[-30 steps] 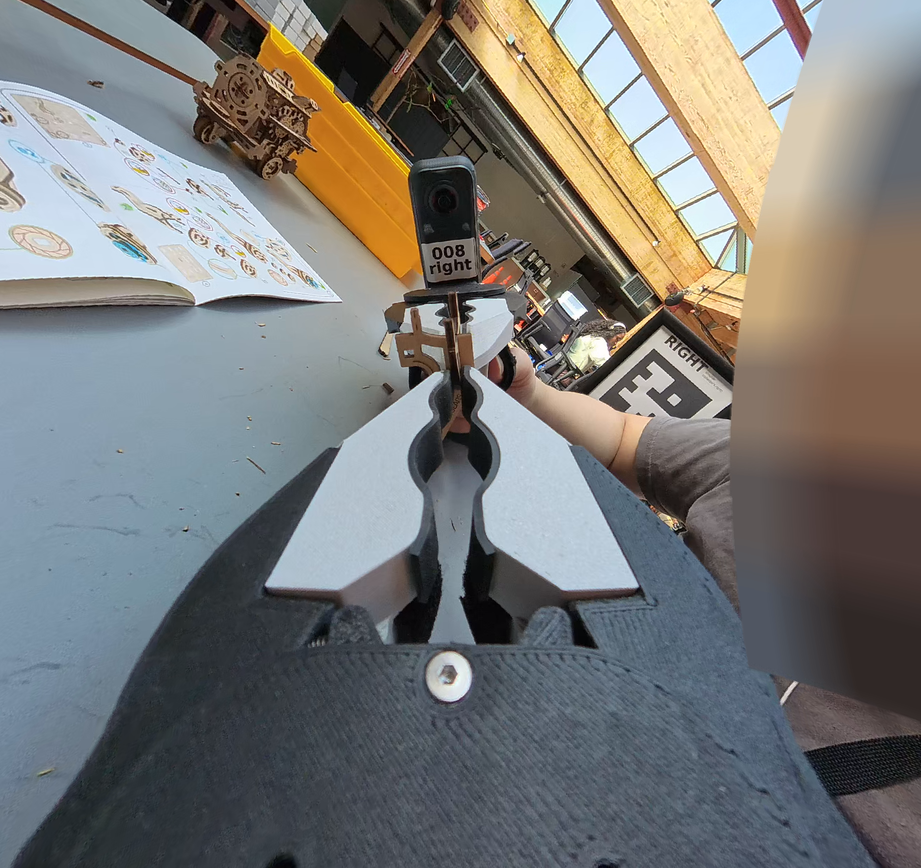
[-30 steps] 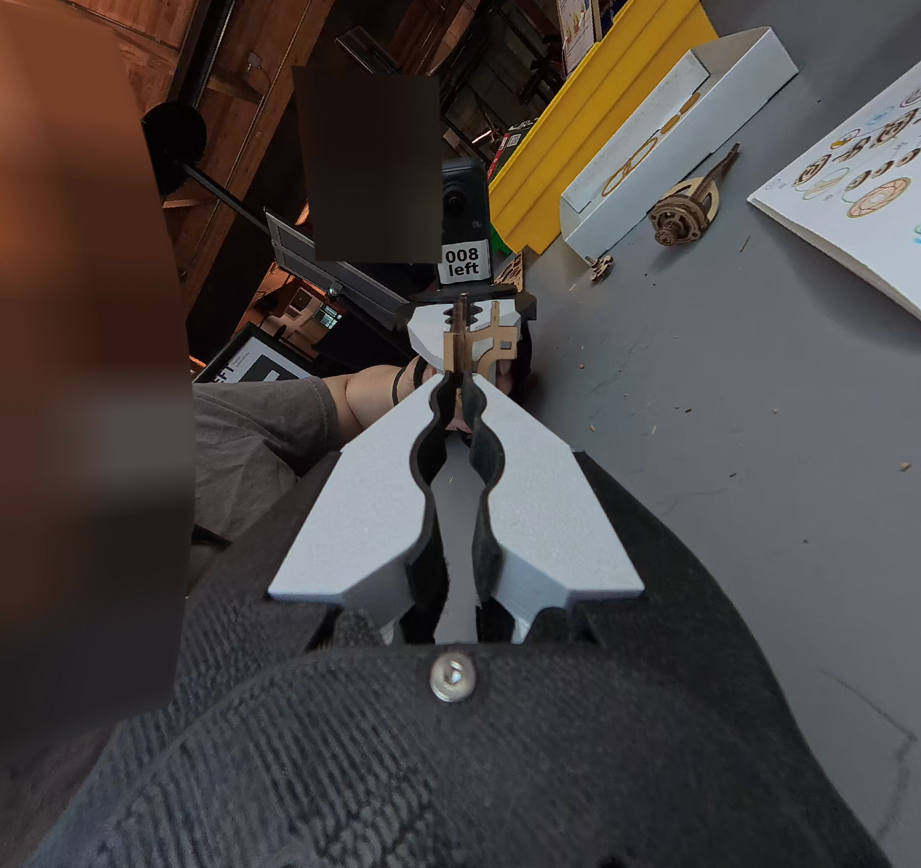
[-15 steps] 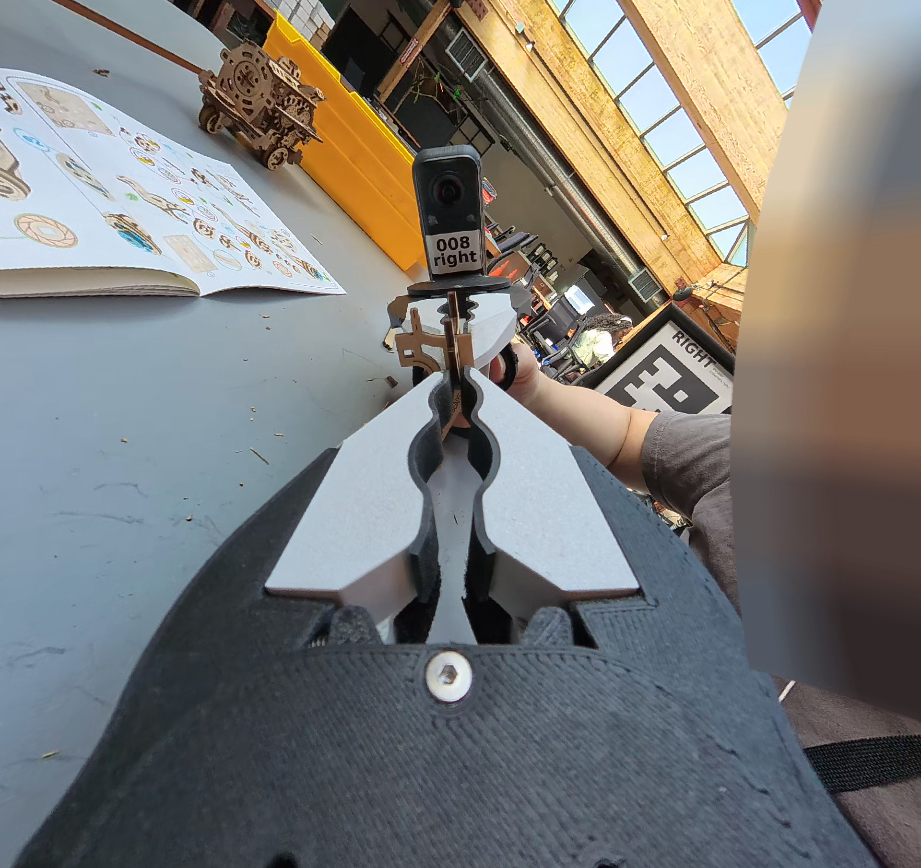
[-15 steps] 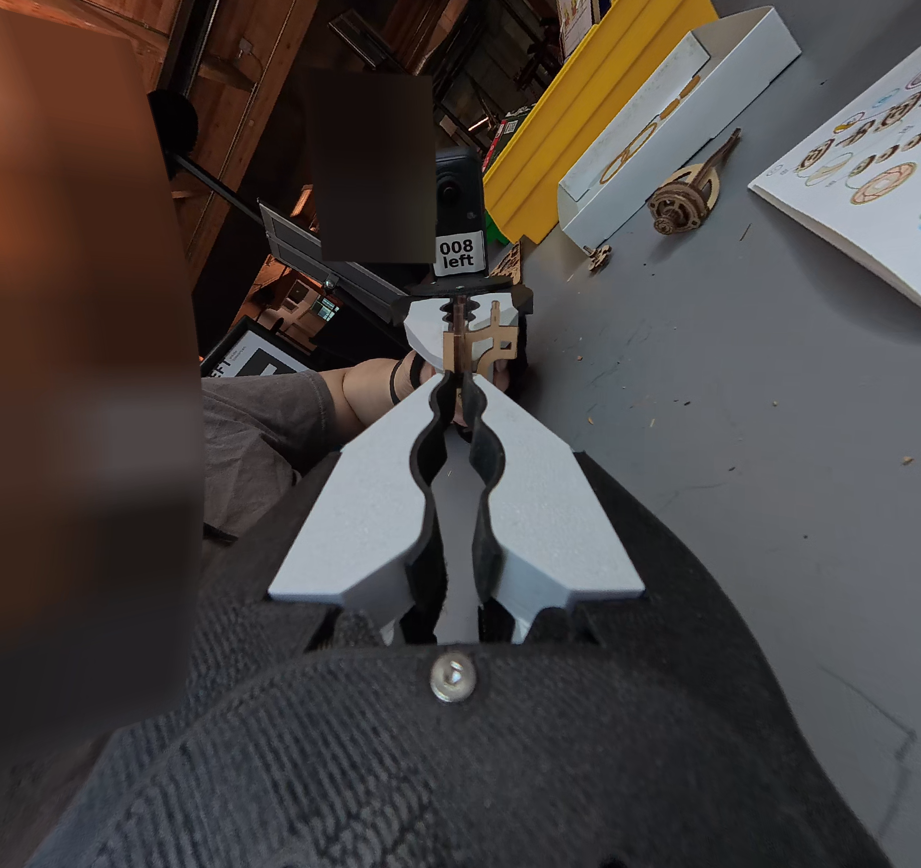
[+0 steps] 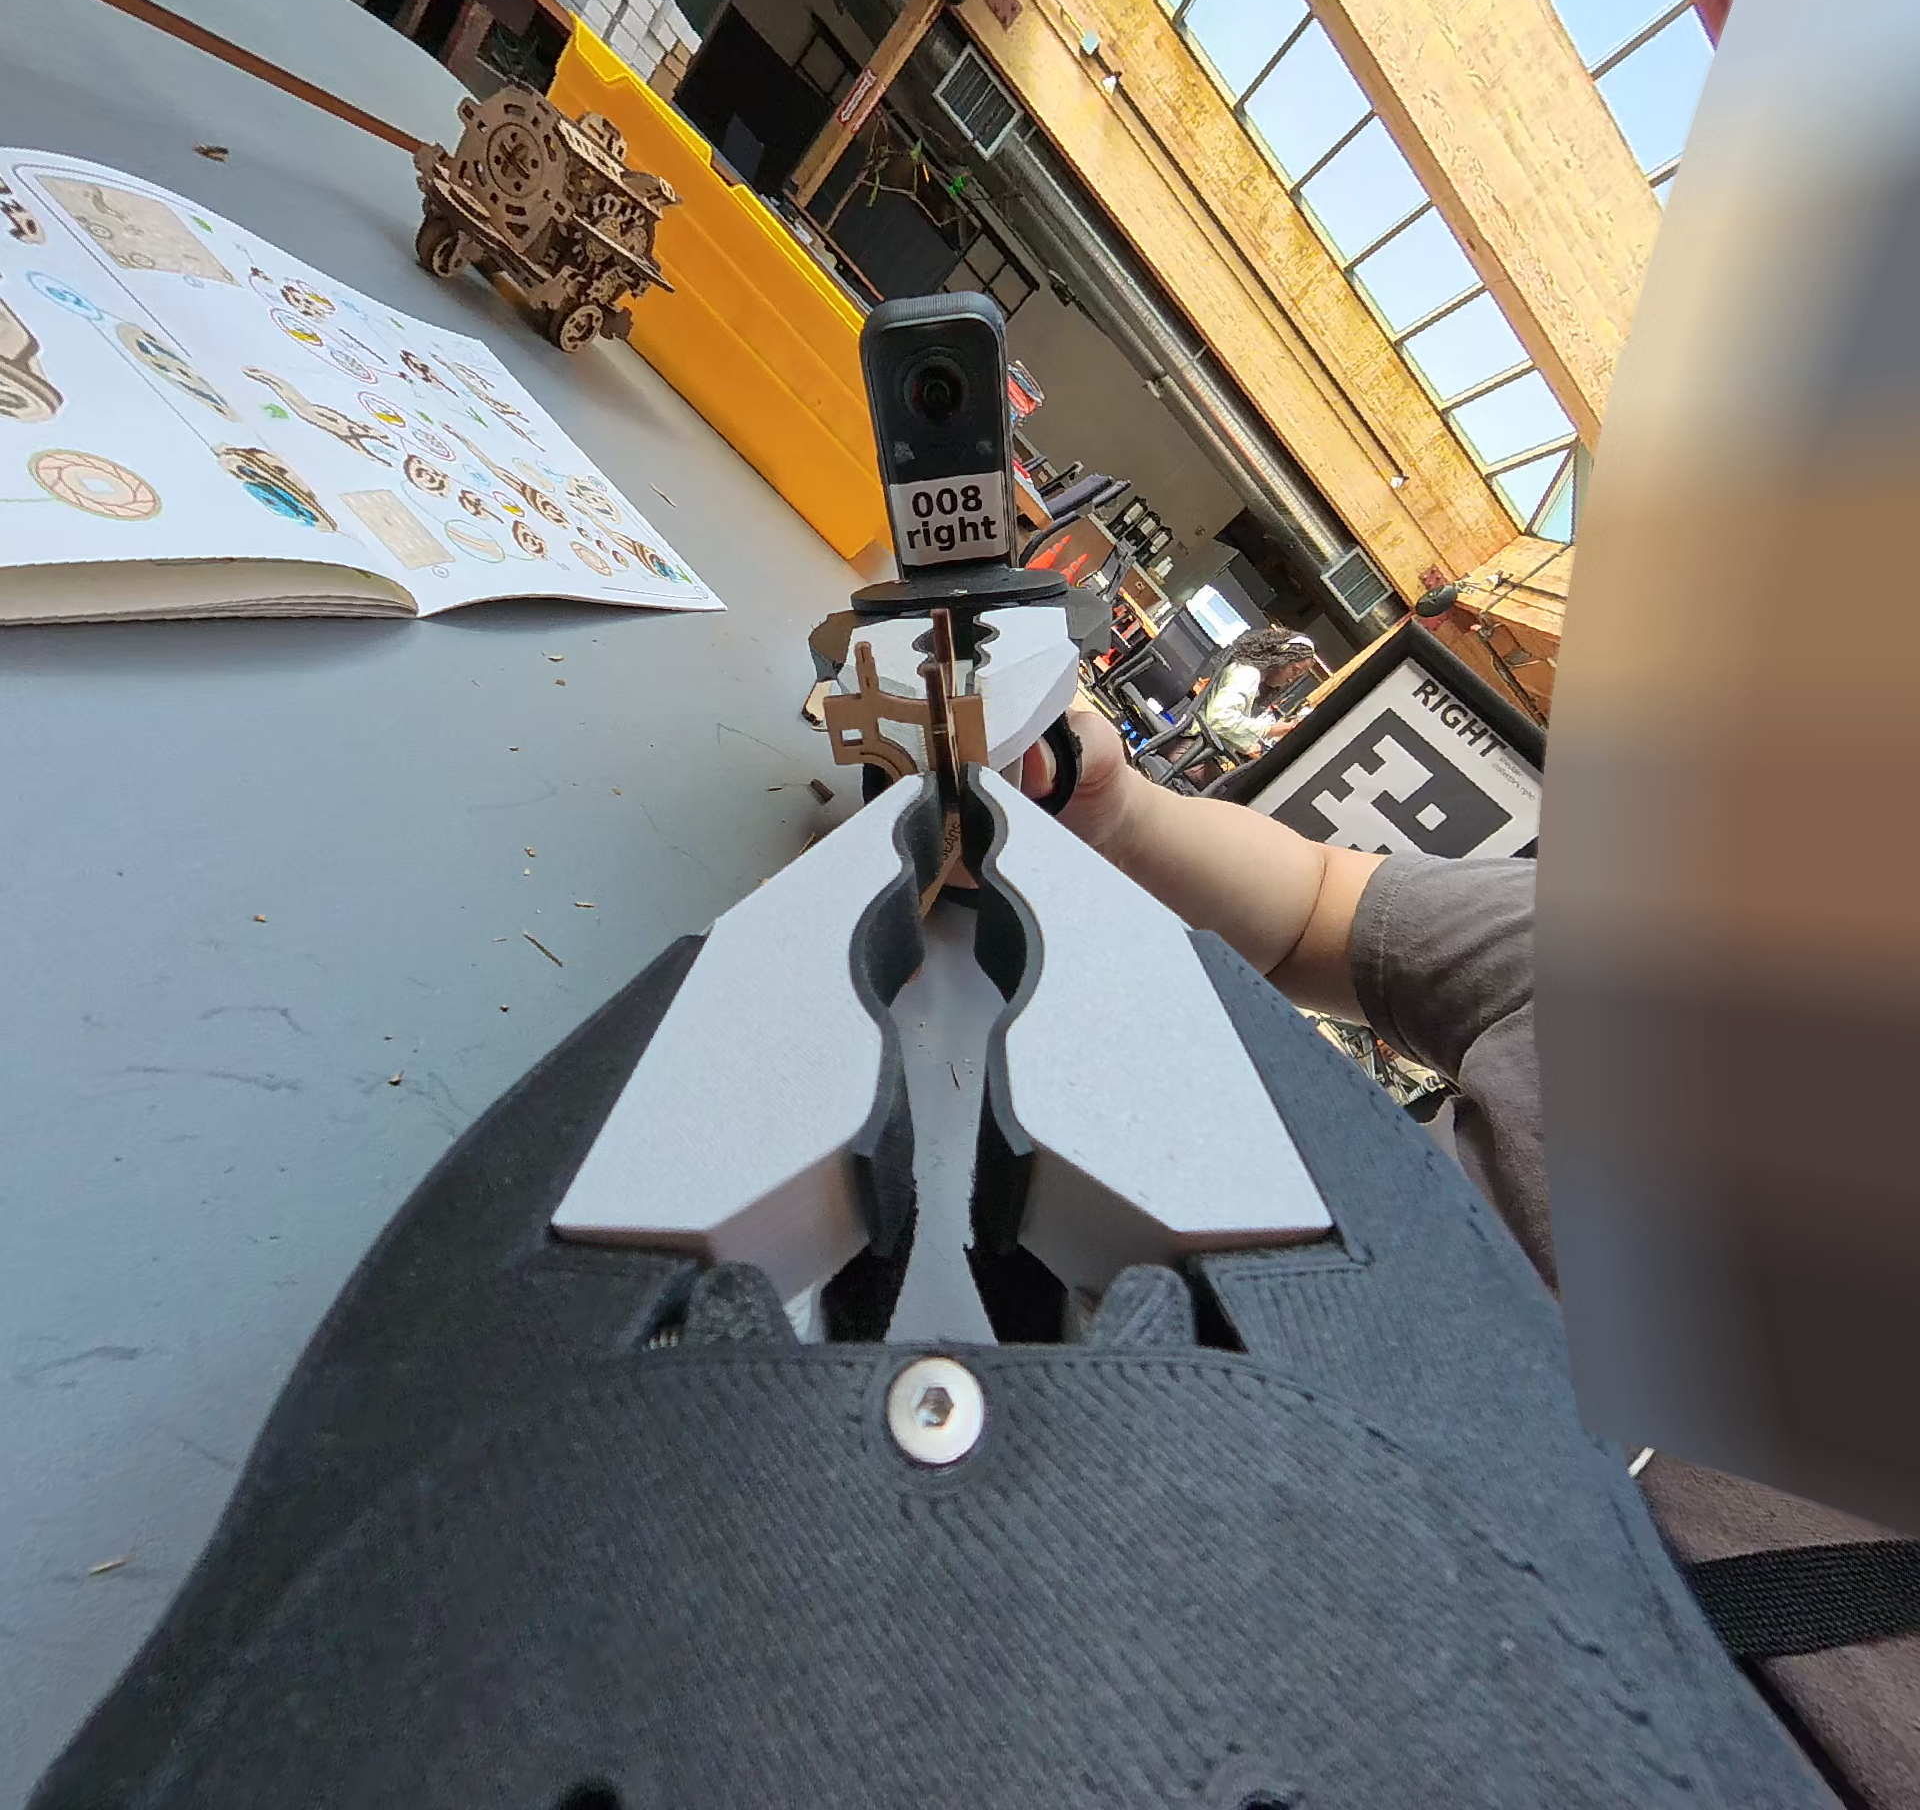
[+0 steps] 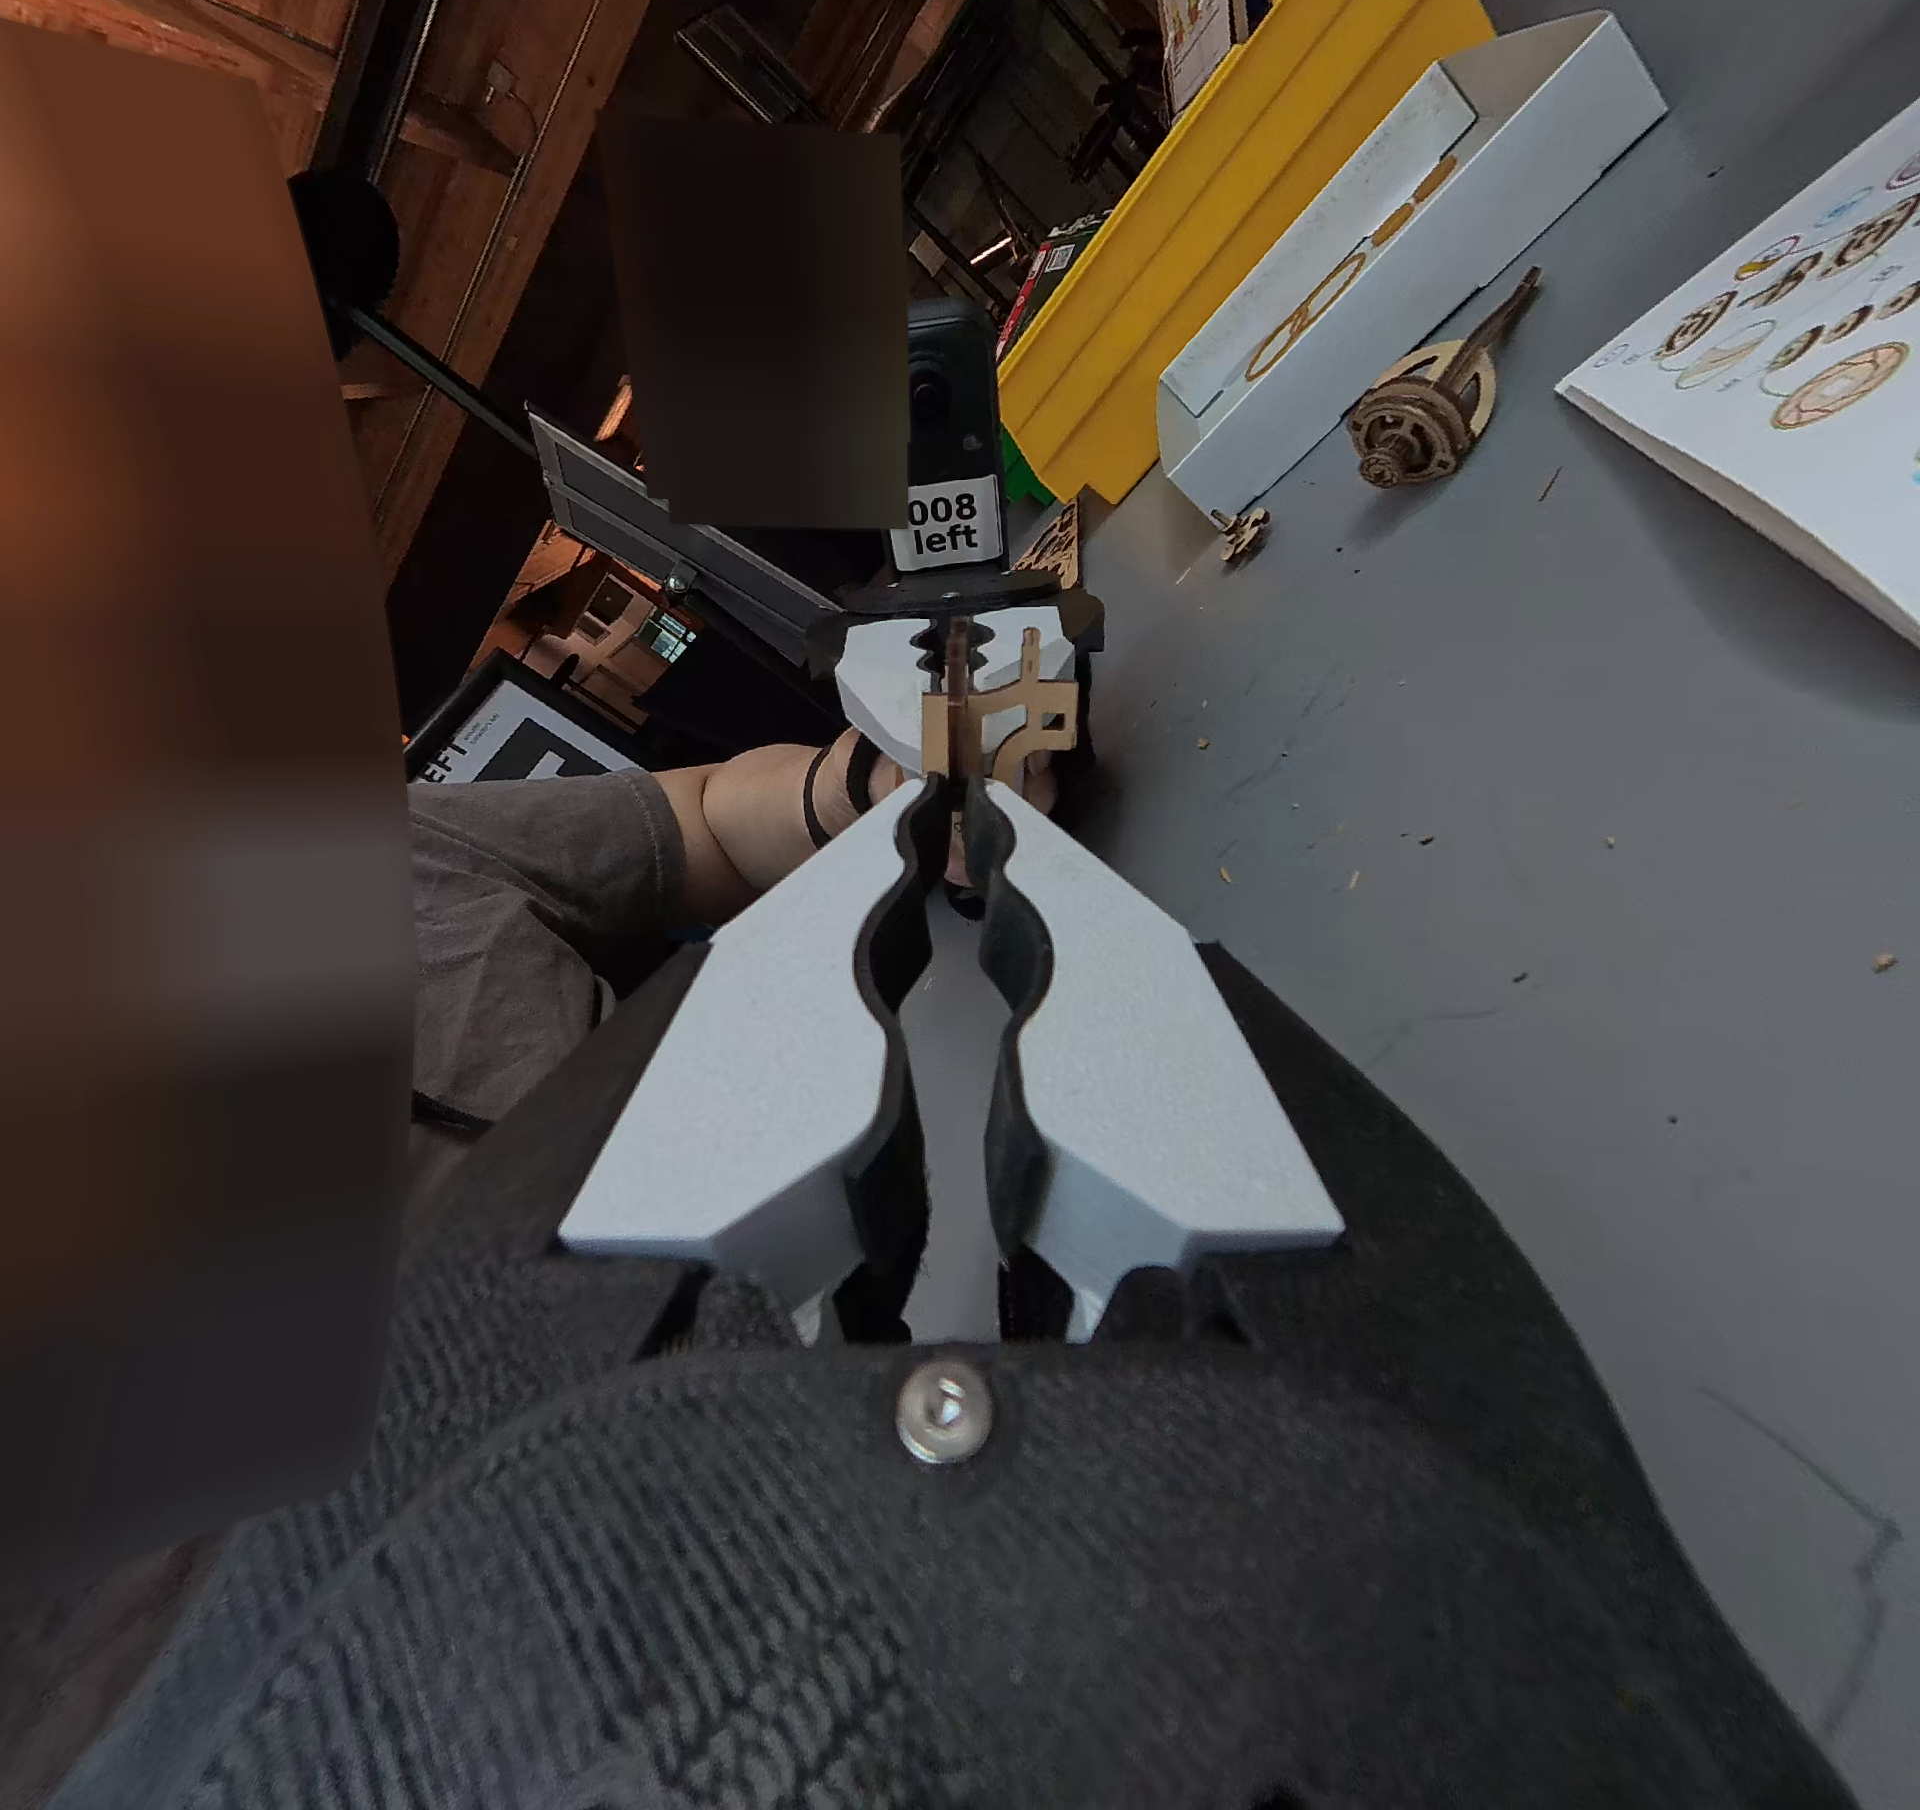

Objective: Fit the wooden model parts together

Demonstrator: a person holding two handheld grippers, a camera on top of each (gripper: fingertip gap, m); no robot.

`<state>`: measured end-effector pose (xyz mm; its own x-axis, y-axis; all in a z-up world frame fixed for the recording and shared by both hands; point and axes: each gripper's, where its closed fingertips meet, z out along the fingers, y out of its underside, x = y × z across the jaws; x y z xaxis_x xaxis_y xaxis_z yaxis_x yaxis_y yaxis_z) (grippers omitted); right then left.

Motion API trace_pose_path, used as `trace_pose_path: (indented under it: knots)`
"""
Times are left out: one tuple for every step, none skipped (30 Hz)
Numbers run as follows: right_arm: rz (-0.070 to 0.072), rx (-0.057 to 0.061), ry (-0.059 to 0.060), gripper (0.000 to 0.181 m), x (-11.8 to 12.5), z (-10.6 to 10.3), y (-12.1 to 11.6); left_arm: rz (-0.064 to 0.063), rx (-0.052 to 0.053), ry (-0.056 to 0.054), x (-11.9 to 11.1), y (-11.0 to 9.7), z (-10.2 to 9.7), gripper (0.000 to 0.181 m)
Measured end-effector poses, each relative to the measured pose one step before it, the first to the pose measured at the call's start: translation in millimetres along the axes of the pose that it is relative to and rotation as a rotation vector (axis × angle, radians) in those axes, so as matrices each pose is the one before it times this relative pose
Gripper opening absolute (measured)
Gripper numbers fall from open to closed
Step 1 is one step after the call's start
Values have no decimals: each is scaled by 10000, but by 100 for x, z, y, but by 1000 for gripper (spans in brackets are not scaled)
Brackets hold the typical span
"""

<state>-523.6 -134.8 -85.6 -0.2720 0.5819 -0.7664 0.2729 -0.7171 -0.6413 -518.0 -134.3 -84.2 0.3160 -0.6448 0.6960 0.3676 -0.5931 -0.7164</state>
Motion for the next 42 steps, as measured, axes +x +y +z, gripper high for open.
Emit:
trace_pose_path:
  knots:
    - [-97, -44, 83, 1, 44, 20, 59, -22, -2, -44, -76, 1, -1, 1]
    - [40, 10, -50, 1, -52, -15, -7, 23, -23, 12, 31, 34, 6, 1]
    - [-11, -5, 85, 1, 137, 28, 12, -9, 2, -41, -68, -4, 19, 1]
    - [-47, -49, 13, 1, -19, 52, 77, -10, -30, -31, -50, 31, 11, 1]
    - [44, -34, -12, 2, 22, 36, 59, 19, -60, 4, 17, 83, 29, 1]
    - [40, -16, -3, 2, 25, -12, 0, 7, 5, -21, -25, 2, 8, 1]
    - [-67, 35, 33, 1, -15, -14, -62, 14, 19, -4, 5, -35, 9, 1]
    - [-102, 48, 74, 1, 41, 22, -48, 7, 30, -24, -35, -54, -10, 1]
    - [-76, 6, 10, 2, -23, 24, -26, -10, 29, 15, -2, -72, -36, 1]
    - [-59, 19, -99, 2, -173, 14, -93, -48, 57, 120, 98, -129, -52, 1]
    - [45, 62, -73, 2, -62, 34, -48, 36, 55, 72, 110, -91, -37, 1]
    - [7, 21, -105, 2, -119, 4, -67, 80, 35, 59, 118, -77, -31, 0]
    - [-168, 63, -164, 3, -349, -131, -194, 24, -7, 157, 197, -46, 42, 0]
    - [-196, 267, 4, 8, -189, -308, -462, -14, -37, 177, 203, -51, 23, 1]
    - [-146, 434, 151, 18, 35, -452, -714, 13, -5, 0, -5, -96, -86, 1]
    - [-129, 471, 16, 25, -161, -513, -821, 48, 153, -5, 90, -312, -245, 0]
    - [-147, 416, -12, 31, -248, -460, -736, 61, 187, -14, 121, -388, -341, 0]
    - [-283, 257, 64, 38, -232, -328, -510, 74, 207, -61, 79, -429, -383, 0]
    - [-562, -16, 285, 42, -140, -128, -122, 73, 262, -84, 75, -509, -372, 0]
    - [-992, -275, 411, 47, -232, 189, 265, 65, 220, 9, 235, -444, -277, 0]
    - [-1114, -381, 337, 51, -445, 518, 468, 35, 153, 149, 460, -319, -155, 0]
    - [-785, -233, 154, 56, -701, 753, 307, -9, 52, 268, 653, -140, -16, 0]
    - [-359, -170, -96, 57, -865, 937, 124, -48, 22, 330, 740, -23, 42, 0]
    - [-42, -457, 66, 57, -327, 971, 359, -28, 144, 260, 668, -86, -4, 0]
    - [-12, -317, 92, 56, -95, 754, 91, 18, 116, 138, 510, -11, -57, 0]
    - [-27, -89, -218, 50, -521, 475, -164, 66, 22, 31, 360, 90, -121, 0]
    - [5, -120, -343, 38, -619, 270, -30, 139, 59, 37, 397, -7, -207, 0]
    - [95, -213, -146, 31, -239, 229, 203, 123, 148, 77, 467, -196, -266, 0]
    - [116, -206, -97, 29, -145, 222, 290, 107, 224, 110, 528, -334, -295, 0]
    - [105, -172, -169, 29, -289, 232, 248, 109, 145, 51, 406, -223, -293, 0]
    - [87, -124, -115, 26, -233, 215, 132, 128, 16, -31, 231, -26, -263, 0]
    - [-25, 42, -357, 11, -673, 145, -142, 140, -20, 0, 249, 46, -229, 1]
    - [7, 47, -249, 10, -550, 279, -167, 77, 87, 85, 334, -115, -250, 0]
    - [-16, -112, -177, 10, -435, 348, 36, -56, 43, 115, 323, -126, -268, 0]
    - [-108, -169, -187, 10, -455, 357, 88, -116, -55, 122, 277, -25, -299, 0]
    - [-165, -74, 54, 9, -69, 303, -68, -116, -38, 78, 236, -60, -403, 2]
    - [-124, -17, 119, 9, 136, 284, -176, -88, 30, -90, 57, -194, -561, 14]
    - [-17, -22, 24, 9, 197, 304, -206, 8, 121, -266, -65, -463, -821, 30]
    - [65, -63, 133, 9, 559, 372, -161, 269, 258, -282, 100, -771, -1129, 35]
    - [38, -140, 346, 9, 1095, 459, -50, 456, 324, -524, -89, -983, -1404, 37]
    - [-172, -486, 687, 9, 1799, 679, 430, 544, 296, -788, -440, -1009, -1555, 39]
    - [-374, -806, 851, 9, 2069, 938, 864, 618, 192, -797, -484, -849, -1554, 40]
